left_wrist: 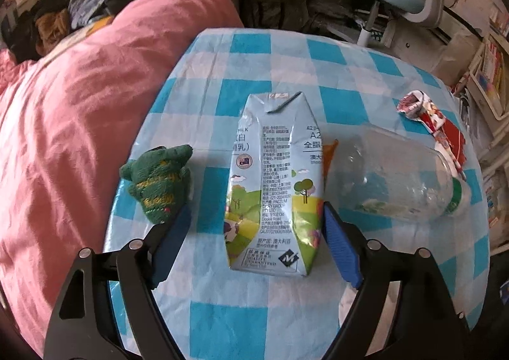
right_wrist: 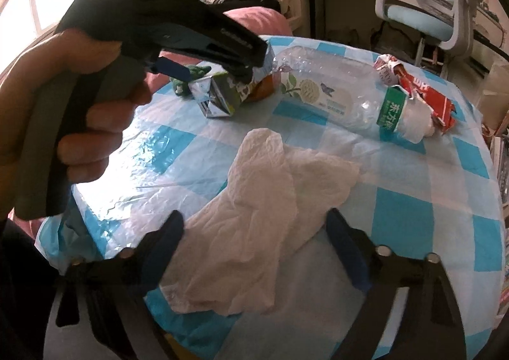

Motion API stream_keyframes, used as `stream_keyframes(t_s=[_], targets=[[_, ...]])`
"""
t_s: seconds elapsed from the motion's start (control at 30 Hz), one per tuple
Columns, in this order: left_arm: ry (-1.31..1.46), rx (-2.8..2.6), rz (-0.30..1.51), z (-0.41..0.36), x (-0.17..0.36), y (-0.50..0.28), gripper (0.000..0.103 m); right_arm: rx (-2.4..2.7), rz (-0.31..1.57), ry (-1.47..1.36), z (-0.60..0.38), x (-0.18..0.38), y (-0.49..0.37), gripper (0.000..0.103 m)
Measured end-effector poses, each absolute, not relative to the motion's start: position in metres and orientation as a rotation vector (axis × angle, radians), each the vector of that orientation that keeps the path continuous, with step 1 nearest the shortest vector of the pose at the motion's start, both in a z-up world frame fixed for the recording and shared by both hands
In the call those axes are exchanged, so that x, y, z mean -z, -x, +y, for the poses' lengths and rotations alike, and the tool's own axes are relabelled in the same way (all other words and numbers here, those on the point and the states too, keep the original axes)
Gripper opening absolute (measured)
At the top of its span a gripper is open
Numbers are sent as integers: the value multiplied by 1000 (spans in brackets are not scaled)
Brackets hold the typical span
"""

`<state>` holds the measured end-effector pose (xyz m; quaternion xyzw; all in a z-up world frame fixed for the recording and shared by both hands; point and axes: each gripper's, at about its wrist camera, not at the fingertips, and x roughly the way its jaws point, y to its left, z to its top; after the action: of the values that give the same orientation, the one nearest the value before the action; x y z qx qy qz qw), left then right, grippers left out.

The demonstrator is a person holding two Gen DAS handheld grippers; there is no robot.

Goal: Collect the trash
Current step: 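Grasp the white tissue with the right tool while the left tool grasps the milk carton, then open the right tool over the yellow bucket while the left tool lifts the carton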

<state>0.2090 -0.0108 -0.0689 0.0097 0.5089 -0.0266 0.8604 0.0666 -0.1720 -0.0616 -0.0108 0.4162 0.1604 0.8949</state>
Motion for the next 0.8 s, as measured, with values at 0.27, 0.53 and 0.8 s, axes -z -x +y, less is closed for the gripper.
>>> stream_keyframes(t_s=[0.27, 0.53, 0.8], targets=[[8, 104, 1057, -16, 74, -211, 60, -340, 858, 22, -176, 59, -65, 33], [47, 95, 981, 2, 44, -169, 60, -367, 820, 13, -177, 45, -50, 20], [9, 110, 1035, 10, 45, -102, 60, -379, 813, -8, -181, 42, -34, 19]])
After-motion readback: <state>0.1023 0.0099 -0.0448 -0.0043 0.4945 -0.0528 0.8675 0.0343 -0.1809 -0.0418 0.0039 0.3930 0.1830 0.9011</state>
